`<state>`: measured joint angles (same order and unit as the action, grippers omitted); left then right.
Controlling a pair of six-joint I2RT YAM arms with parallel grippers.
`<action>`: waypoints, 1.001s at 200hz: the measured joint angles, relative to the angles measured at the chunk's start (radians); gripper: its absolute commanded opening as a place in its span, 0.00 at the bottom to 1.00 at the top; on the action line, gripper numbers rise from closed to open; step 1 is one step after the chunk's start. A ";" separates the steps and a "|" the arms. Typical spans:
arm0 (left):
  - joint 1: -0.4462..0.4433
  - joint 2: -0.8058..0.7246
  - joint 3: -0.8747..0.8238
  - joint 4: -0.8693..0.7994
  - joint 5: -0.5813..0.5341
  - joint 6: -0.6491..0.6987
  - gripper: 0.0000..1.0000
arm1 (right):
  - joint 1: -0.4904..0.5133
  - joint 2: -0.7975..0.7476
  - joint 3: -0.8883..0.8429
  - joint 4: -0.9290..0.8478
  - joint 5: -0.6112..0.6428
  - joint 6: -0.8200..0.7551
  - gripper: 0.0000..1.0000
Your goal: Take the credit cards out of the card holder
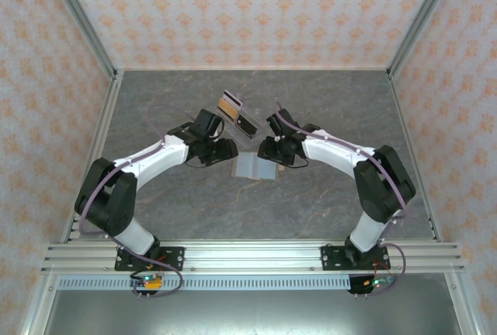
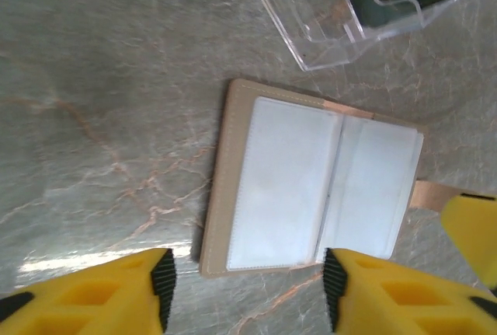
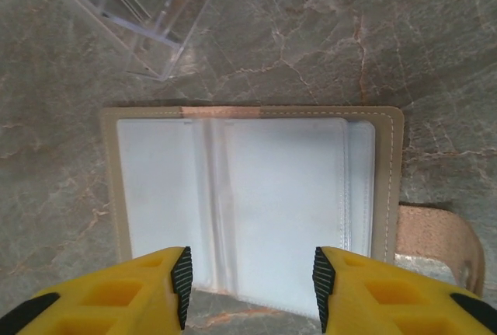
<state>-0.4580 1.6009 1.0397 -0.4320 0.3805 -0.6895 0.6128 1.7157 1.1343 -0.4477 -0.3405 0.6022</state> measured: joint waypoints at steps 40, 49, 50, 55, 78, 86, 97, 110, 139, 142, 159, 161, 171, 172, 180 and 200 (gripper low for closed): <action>-0.045 0.107 0.064 -0.002 -0.004 -0.010 0.41 | 0.000 0.056 0.000 0.000 0.014 0.003 0.48; -0.053 0.130 0.076 -0.002 -0.007 -0.013 0.40 | 0.000 0.063 0.000 0.000 0.020 0.003 0.48; -0.054 0.131 0.076 -0.002 -0.008 -0.013 0.40 | 0.000 0.063 0.000 0.001 0.021 0.003 0.48; -0.058 0.141 0.079 -0.002 -0.012 -0.016 0.39 | 0.000 0.068 0.000 0.000 0.024 0.003 0.48; -0.069 0.173 0.082 -0.002 -0.023 -0.021 0.36 | 0.000 0.093 0.000 0.001 0.040 0.003 0.48; -0.072 0.182 0.082 -0.002 -0.024 -0.022 0.35 | 0.000 0.102 0.000 0.001 0.045 0.000 0.48; -0.072 0.193 0.085 -0.002 -0.026 -0.025 0.35 | 0.000 0.103 0.001 0.002 0.045 -0.001 0.47; -0.072 0.205 0.088 -0.002 -0.026 -0.028 0.35 | 0.000 0.103 0.001 0.004 0.048 -0.002 0.45; -0.072 0.226 0.090 -0.002 -0.026 -0.039 0.34 | 0.000 0.107 0.003 0.003 0.049 -0.005 0.44; -0.072 0.228 0.090 -0.002 -0.026 -0.039 0.34 | 0.000 0.107 0.003 0.003 0.049 -0.006 0.43; -0.072 0.235 0.090 -0.002 -0.026 -0.043 0.31 | 0.000 0.110 0.005 0.003 0.052 -0.011 0.43; -0.072 0.235 0.090 -0.002 -0.026 -0.043 0.30 | 0.000 0.111 0.005 0.003 0.052 -0.011 0.42; -0.072 0.237 0.090 -0.002 -0.025 -0.043 0.25 | 0.000 0.111 0.005 0.003 0.052 -0.012 0.42; -0.072 0.237 0.090 -0.001 -0.025 -0.045 0.25 | 0.000 0.111 0.005 0.003 0.052 -0.012 0.41; -0.072 0.237 0.090 0.001 -0.021 -0.046 0.24 | 0.000 0.111 0.005 0.004 0.052 -0.013 0.41; -0.072 0.237 0.090 0.007 -0.012 -0.045 0.22 | 0.000 0.117 0.010 0.006 0.052 -0.013 0.39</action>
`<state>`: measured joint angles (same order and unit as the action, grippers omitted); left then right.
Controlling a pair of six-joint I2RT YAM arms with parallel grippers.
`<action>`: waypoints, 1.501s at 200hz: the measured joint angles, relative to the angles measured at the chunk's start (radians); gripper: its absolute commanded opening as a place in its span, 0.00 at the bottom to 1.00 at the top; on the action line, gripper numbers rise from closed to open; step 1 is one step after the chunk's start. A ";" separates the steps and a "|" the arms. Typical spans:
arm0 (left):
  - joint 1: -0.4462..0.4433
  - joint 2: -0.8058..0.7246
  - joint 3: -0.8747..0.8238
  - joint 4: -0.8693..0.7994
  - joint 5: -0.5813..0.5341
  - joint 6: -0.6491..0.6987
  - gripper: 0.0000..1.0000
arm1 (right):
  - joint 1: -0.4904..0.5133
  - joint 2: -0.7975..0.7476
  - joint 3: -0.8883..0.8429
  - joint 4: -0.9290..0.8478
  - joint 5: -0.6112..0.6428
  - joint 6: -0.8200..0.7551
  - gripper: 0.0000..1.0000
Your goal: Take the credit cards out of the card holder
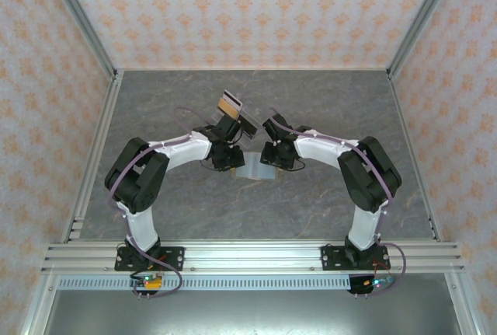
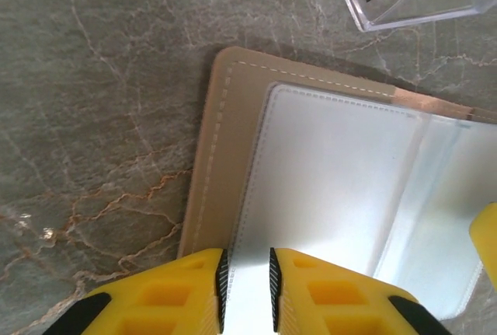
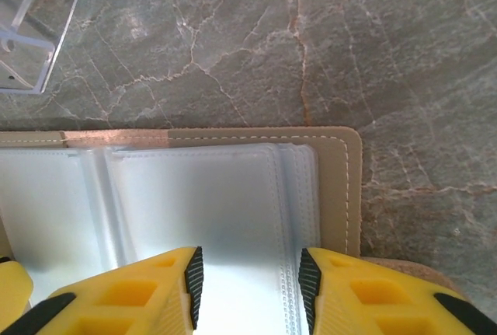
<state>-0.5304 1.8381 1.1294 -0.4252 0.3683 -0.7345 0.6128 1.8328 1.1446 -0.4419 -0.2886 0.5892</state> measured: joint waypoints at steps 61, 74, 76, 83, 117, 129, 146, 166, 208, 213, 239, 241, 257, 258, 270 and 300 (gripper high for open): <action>0.001 0.023 0.005 0.023 0.053 -0.001 0.16 | 0.000 0.010 0.004 0.036 -0.019 -0.007 0.35; 0.000 0.027 0.005 0.039 0.077 -0.003 0.14 | 0.000 0.012 0.004 0.054 -0.027 -0.013 0.32; 0.000 0.028 0.005 0.043 0.081 -0.005 0.14 | 0.000 0.012 0.004 0.056 -0.029 -0.013 0.32; 0.000 0.031 0.006 0.053 0.093 -0.005 0.14 | 0.000 0.014 0.004 0.062 -0.034 -0.015 0.31; -0.006 0.032 0.009 0.070 0.114 -0.005 0.15 | -0.003 0.017 0.004 0.068 -0.048 -0.018 0.32; -0.006 0.028 0.009 0.068 0.113 -0.004 0.20 | -0.007 0.011 0.003 0.067 -0.049 -0.018 0.35; -0.006 0.007 0.011 0.045 0.094 0.000 0.30 | -0.014 -0.021 -0.002 0.055 -0.048 -0.028 0.47; -0.005 -0.052 0.026 -0.009 0.050 0.008 0.45 | -0.021 -0.114 -0.012 0.040 -0.029 -0.046 0.70; 0.035 -0.224 0.086 -0.131 -0.117 0.041 0.77 | -0.055 -0.365 -0.012 0.012 0.124 -0.093 0.92; 0.044 -0.241 0.086 -0.138 -0.137 0.038 0.80 | -0.062 -0.387 -0.012 0.010 0.153 -0.106 0.95; 0.110 -0.341 0.085 -0.189 -0.283 0.060 0.97 | -0.107 -0.484 -0.020 0.009 0.322 -0.166 0.99; 0.116 -0.350 0.085 -0.194 -0.298 0.067 0.99 | -0.109 -0.490 -0.021 0.009 0.333 -0.171 0.99; 0.159 -0.414 0.069 -0.200 -0.411 0.085 1.00 | -0.126 -0.541 -0.034 0.013 0.436 -0.225 0.99; 0.161 -0.416 0.068 -0.200 -0.416 0.086 1.00 | -0.127 -0.543 -0.034 0.014 0.441 -0.227 0.99; 0.192 -0.470 0.038 -0.198 -0.493 0.098 1.00 | -0.139 -0.573 -0.047 0.027 0.509 -0.262 0.99; 0.270 -0.578 -0.067 -0.169 -0.666 0.151 1.00 | -0.194 -0.628 -0.119 0.103 0.652 -0.344 0.99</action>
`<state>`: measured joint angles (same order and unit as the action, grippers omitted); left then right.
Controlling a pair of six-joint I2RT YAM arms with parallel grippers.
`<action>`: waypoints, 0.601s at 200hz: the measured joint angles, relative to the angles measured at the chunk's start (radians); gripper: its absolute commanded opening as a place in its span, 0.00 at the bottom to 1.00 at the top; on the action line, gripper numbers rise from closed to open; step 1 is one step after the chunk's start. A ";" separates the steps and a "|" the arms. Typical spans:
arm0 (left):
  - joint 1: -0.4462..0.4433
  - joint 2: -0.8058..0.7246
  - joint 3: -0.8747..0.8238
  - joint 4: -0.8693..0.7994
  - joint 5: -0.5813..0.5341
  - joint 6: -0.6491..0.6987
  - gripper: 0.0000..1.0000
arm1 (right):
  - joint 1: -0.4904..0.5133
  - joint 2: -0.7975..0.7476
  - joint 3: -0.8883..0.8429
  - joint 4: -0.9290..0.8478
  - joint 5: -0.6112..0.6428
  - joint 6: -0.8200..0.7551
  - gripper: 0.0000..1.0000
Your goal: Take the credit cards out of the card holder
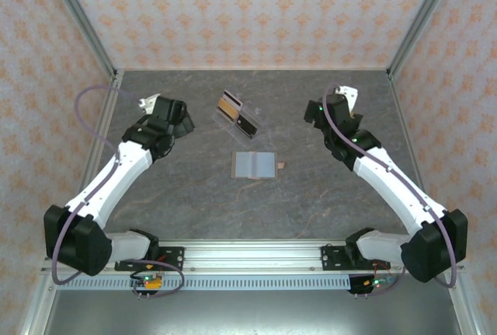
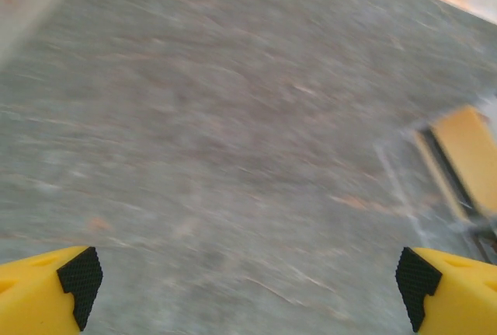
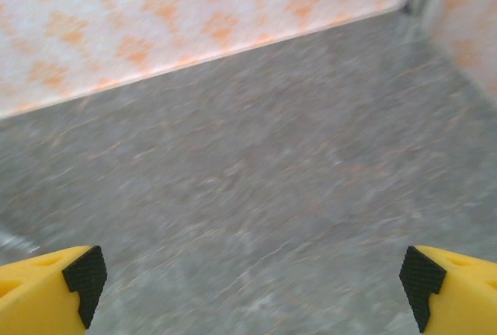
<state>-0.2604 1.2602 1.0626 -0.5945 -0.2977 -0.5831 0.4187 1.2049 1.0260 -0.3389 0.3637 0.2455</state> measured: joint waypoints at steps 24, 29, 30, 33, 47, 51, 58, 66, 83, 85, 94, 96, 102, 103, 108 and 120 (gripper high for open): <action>0.032 -0.051 -0.113 0.076 -0.119 0.067 1.00 | -0.054 -0.024 -0.108 0.097 0.096 -0.057 0.99; 0.034 -0.060 -0.137 0.094 -0.136 0.080 1.00 | -0.065 -0.029 -0.132 0.113 0.108 -0.064 0.99; 0.035 -0.063 -0.145 0.100 -0.143 0.085 1.00 | -0.068 -0.030 -0.136 0.116 0.109 -0.066 0.99; 0.038 -0.069 -0.161 0.113 -0.155 0.092 1.00 | -0.075 -0.033 -0.150 0.126 0.114 -0.068 0.99; 0.051 -0.093 -0.235 0.177 -0.201 0.129 1.00 | -0.116 -0.047 -0.217 0.176 0.136 -0.077 0.99; 0.056 -0.100 -0.258 0.201 -0.215 0.140 1.00 | -0.126 -0.050 -0.235 0.194 0.142 -0.082 0.99; 0.068 -0.114 -0.299 0.245 -0.234 0.160 1.00 | -0.145 -0.057 -0.275 0.238 0.150 -0.088 0.99; 0.082 -0.129 -0.342 0.290 -0.242 0.180 1.00 | -0.164 -0.064 -0.326 0.291 0.157 -0.093 0.99; 0.119 -0.151 -0.420 0.385 -0.243 0.224 1.00 | -0.194 -0.065 -0.426 0.389 0.161 -0.099 0.99; 0.123 -0.153 -0.430 0.399 -0.243 0.230 1.00 | -0.198 -0.063 -0.437 0.398 0.162 -0.100 0.99; 0.141 -0.158 -0.466 0.455 -0.241 0.255 1.00 | -0.214 -0.053 -0.477 0.436 0.164 -0.098 0.99; 0.145 -0.159 -0.474 0.467 -0.241 0.260 1.00 | -0.218 -0.048 -0.484 0.444 0.164 -0.098 0.99; 0.156 -0.161 -0.497 0.503 -0.236 0.275 1.00 | -0.230 -0.034 -0.502 0.469 0.165 -0.097 0.99; 0.159 -0.161 -0.503 0.513 -0.234 0.280 1.00 | -0.232 -0.029 -0.506 0.475 0.165 -0.097 0.99; 0.170 -0.161 -0.522 0.544 -0.227 0.296 1.00 | -0.242 -0.013 -0.519 0.498 0.165 -0.097 0.99; 0.196 -0.161 -0.566 0.626 -0.192 0.330 1.00 | -0.258 0.029 -0.544 0.562 0.164 -0.098 0.99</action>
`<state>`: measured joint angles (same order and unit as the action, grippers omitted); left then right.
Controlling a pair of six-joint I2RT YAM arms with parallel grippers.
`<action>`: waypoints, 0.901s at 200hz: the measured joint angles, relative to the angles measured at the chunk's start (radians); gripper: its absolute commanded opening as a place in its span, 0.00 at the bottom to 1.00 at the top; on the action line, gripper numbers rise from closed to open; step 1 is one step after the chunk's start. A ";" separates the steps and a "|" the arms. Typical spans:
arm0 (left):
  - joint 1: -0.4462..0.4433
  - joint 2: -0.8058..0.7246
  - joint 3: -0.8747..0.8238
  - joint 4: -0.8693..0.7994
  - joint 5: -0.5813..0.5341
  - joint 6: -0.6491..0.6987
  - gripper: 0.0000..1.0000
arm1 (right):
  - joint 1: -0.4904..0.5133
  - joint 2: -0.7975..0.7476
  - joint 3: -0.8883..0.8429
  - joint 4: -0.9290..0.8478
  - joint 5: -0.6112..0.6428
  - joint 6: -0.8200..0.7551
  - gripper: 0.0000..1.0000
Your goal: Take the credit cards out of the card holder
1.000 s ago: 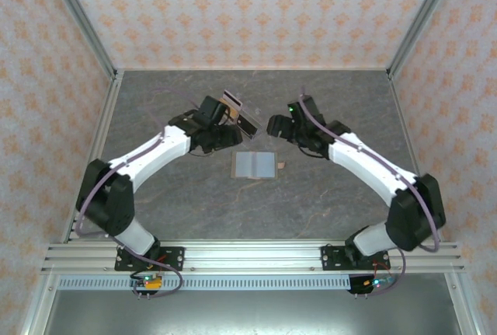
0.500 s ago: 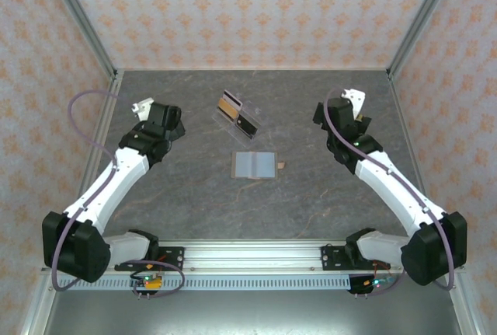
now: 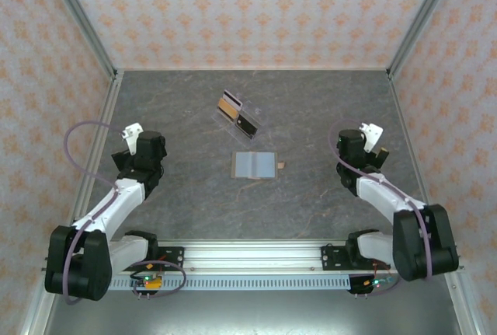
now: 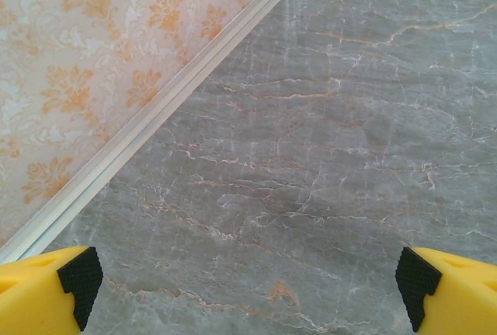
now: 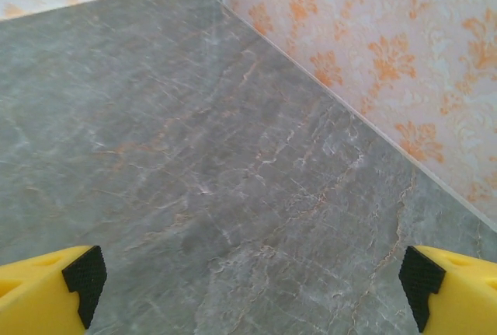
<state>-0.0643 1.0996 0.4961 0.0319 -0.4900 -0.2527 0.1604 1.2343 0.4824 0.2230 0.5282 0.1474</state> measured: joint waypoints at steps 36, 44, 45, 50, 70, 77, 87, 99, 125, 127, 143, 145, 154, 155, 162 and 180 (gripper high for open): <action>0.043 0.052 -0.078 0.228 0.100 0.091 1.00 | -0.006 0.116 -0.037 0.190 -0.039 -0.057 0.99; 0.043 0.069 -0.090 0.285 0.126 0.108 1.00 | -0.006 0.132 -0.037 0.231 -0.055 -0.079 0.99; 0.043 0.072 -0.092 0.293 0.130 0.112 1.00 | -0.006 0.134 -0.037 0.238 -0.057 -0.082 0.99; 0.043 0.081 -0.097 0.320 0.147 0.122 1.00 | -0.006 0.140 -0.038 0.256 -0.066 -0.095 1.00; 0.043 0.116 -0.111 0.418 0.213 0.151 1.00 | -0.010 0.147 -0.061 0.370 -0.123 -0.145 0.99; 0.043 0.131 -0.114 0.457 0.237 0.158 1.00 | -0.014 0.147 -0.073 0.404 -0.146 -0.158 0.99; 0.043 0.157 -0.122 0.515 0.266 0.167 1.00 | -0.026 0.151 -0.089 0.440 -0.179 -0.172 1.00; 0.043 0.194 -0.137 0.583 0.294 0.177 1.00 | -0.040 0.163 -0.102 0.476 -0.216 -0.185 1.00; 0.043 0.256 -0.153 0.653 0.338 0.188 1.00 | -0.050 0.218 -0.116 0.558 -0.269 -0.203 0.99; 0.043 0.261 -0.154 0.661 0.341 0.189 1.00 | -0.050 0.223 -0.117 0.566 -0.273 -0.203 0.99; 0.043 0.294 -0.163 0.716 0.357 0.199 1.00 | -0.050 0.262 -0.120 0.595 -0.294 -0.211 0.99; 0.043 0.301 -0.163 0.720 0.360 0.199 1.00 | -0.050 0.265 -0.120 0.598 -0.296 -0.212 0.99; 0.043 0.319 -0.163 0.737 0.365 0.201 1.00 | -0.050 0.278 -0.120 0.608 -0.304 -0.215 0.99; 0.043 0.321 -0.163 0.737 0.365 0.201 1.00 | -0.050 0.278 -0.120 0.608 -0.305 -0.216 1.00; 0.043 0.334 -0.163 0.746 0.372 0.202 1.00 | -0.050 0.282 -0.120 0.612 -0.310 -0.217 0.99; 0.039 0.364 -0.158 0.752 0.371 0.203 1.00 | -0.050 0.283 -0.119 0.622 -0.311 -0.216 1.00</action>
<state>-0.0254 1.4631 0.3378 0.7837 -0.1192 -0.0502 0.1104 1.5169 0.3630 0.8452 0.2169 -0.0689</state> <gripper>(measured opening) 0.997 0.994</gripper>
